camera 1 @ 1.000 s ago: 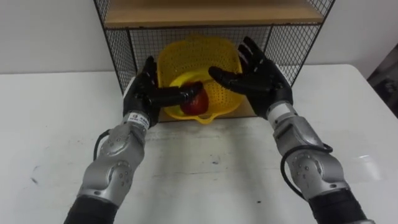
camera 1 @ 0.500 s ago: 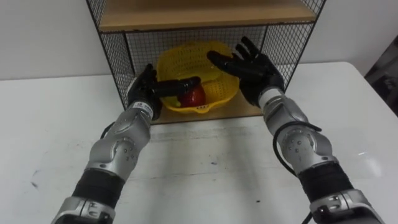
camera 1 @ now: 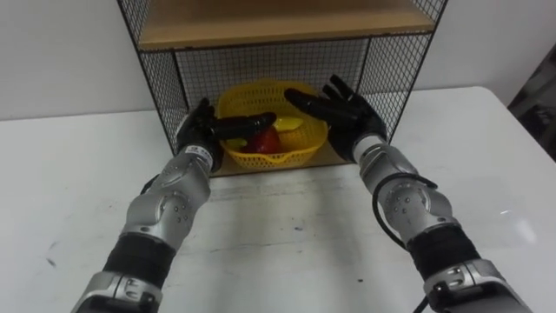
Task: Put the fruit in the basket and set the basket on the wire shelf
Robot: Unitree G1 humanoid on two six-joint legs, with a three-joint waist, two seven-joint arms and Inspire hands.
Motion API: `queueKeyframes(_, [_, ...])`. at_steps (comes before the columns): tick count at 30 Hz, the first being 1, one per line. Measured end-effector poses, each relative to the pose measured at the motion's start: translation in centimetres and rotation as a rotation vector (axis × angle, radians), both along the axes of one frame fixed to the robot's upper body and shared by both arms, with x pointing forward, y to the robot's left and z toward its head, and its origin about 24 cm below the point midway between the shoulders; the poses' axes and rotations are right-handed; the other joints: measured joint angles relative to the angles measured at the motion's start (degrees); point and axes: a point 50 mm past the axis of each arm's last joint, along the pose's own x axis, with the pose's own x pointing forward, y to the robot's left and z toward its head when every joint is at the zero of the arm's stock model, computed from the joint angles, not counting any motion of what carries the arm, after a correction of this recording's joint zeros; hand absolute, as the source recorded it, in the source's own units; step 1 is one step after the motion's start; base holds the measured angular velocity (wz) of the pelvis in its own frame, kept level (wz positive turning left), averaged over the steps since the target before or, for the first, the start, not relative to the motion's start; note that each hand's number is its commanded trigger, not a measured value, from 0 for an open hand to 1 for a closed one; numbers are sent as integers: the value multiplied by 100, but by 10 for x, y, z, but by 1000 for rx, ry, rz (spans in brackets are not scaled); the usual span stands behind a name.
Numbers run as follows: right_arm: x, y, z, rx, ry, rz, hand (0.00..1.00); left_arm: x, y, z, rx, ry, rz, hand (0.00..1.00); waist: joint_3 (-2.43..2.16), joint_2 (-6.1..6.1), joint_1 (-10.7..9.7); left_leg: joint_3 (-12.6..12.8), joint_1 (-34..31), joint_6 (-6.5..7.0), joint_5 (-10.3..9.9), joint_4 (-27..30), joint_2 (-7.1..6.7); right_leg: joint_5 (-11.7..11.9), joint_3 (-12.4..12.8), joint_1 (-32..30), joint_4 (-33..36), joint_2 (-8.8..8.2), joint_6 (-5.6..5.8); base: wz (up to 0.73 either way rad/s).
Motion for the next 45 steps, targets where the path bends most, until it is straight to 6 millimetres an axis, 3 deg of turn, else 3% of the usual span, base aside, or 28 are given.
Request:
queueKeyframes(11, [-1,-2,-3,-1,-1,17,0,1,3,5,-7,-22,4,0,-2,11,-58,-47,-7,-1,6,25,1,50,-38,58,-108,45,1,2])
queueKeyframes(15, [-1,-3,-4,-12,-3,19,0,4,7,13,-28,-59,19,0,-11,74,-61,-49,-7,-1,6,36,2,51,-71,60,-105,15,0,0])
queueKeyframes(22, [0,-12,-2,-28,-14,-8,0,7,16,33,-62,-148,59,0,-72,171,-57,-58,14,-1,15,28,-2,50,-114,73,-96,2,1,0])
queueKeyframes(45, [2,-27,4,-25,-24,-47,0,8,19,35,-117,-174,17,0,-76,93,41,-31,225,-10,65,-163,-11,51,-112,210,-116,-3,-1,0])
